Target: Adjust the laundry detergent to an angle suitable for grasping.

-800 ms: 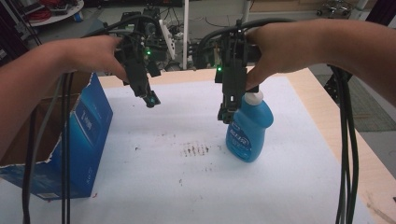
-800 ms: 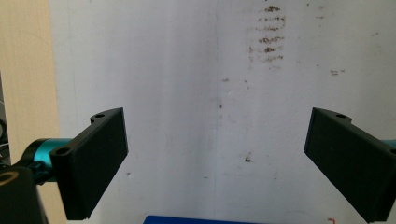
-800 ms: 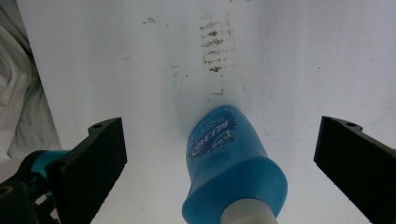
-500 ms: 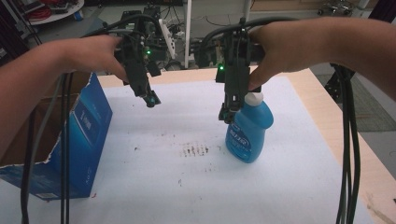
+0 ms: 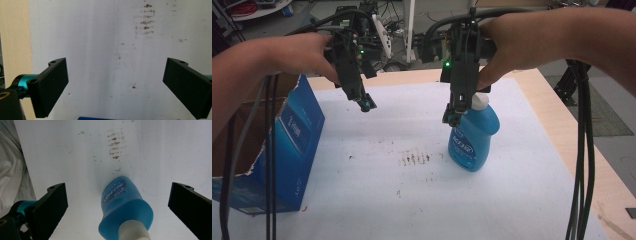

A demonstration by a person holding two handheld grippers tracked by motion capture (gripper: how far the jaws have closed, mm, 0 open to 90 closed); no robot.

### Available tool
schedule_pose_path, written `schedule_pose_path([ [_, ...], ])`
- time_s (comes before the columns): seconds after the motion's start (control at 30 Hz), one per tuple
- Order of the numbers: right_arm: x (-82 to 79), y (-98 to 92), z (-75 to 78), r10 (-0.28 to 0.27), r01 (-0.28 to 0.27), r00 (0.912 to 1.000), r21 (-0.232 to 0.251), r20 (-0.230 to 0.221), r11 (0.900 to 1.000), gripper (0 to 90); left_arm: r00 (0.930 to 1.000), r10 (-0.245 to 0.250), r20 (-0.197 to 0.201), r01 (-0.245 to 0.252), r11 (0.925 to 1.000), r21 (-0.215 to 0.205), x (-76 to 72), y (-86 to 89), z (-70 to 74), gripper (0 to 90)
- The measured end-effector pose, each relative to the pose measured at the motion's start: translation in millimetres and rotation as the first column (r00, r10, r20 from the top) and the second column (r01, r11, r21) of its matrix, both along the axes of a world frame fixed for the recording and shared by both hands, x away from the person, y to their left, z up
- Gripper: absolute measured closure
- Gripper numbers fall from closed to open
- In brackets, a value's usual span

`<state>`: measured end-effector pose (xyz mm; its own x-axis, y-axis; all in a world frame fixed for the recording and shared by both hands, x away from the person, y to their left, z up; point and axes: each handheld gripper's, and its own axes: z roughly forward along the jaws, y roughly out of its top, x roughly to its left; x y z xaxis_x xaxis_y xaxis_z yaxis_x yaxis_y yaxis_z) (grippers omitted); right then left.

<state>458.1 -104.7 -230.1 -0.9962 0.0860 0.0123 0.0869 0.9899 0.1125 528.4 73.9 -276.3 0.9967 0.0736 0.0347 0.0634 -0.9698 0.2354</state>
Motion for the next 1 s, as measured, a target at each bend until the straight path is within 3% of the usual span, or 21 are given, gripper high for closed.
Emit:
schedule_pose_path([
  [0.13,-1.1,-9.6,5.5,-0.02,0.02,0.9998,0.011,0.005,1.0,1.8,1.0,0.006,0.001,-0.006,1.0,-0.003,-0.8,0.3,1.1,6.2],
  [0.27,-6.1,-31.0,12.2,-0.055,0.055,0.9982,0.008,0.025,0.998,1.8,0.9999,0.012,0.008,-0.012,0.9999,-0.007,-3.9,-0.6,4.8,6.2],
  [0.47,-13.4,-57.0,18.5,-0.137,0.137,0.99,0.013,0.032,0.99,1.8,0.9998,0.01,0.017,-0.009,0.9999,-0.01,-8.0,-2.8,8.4,6.2],
  [0.7,-20.6,-76.9,20.1,-0.158,0.158,0.9865,0.015,0.043,0.987,1.8,0.9998,0.012,0.018,-0.012,0.9999,-0.008,-10.8,-3.1,8.3,6.2],
  [1.0,-24.0,-84.3,18.5,-0.17,0.17,0.9842,0.006,0.047,0.985,1.8,0.9997,0.012,0.019,-0.012,0.9999,-0.008,-10.7,-4.8,7.9,6.2],
])
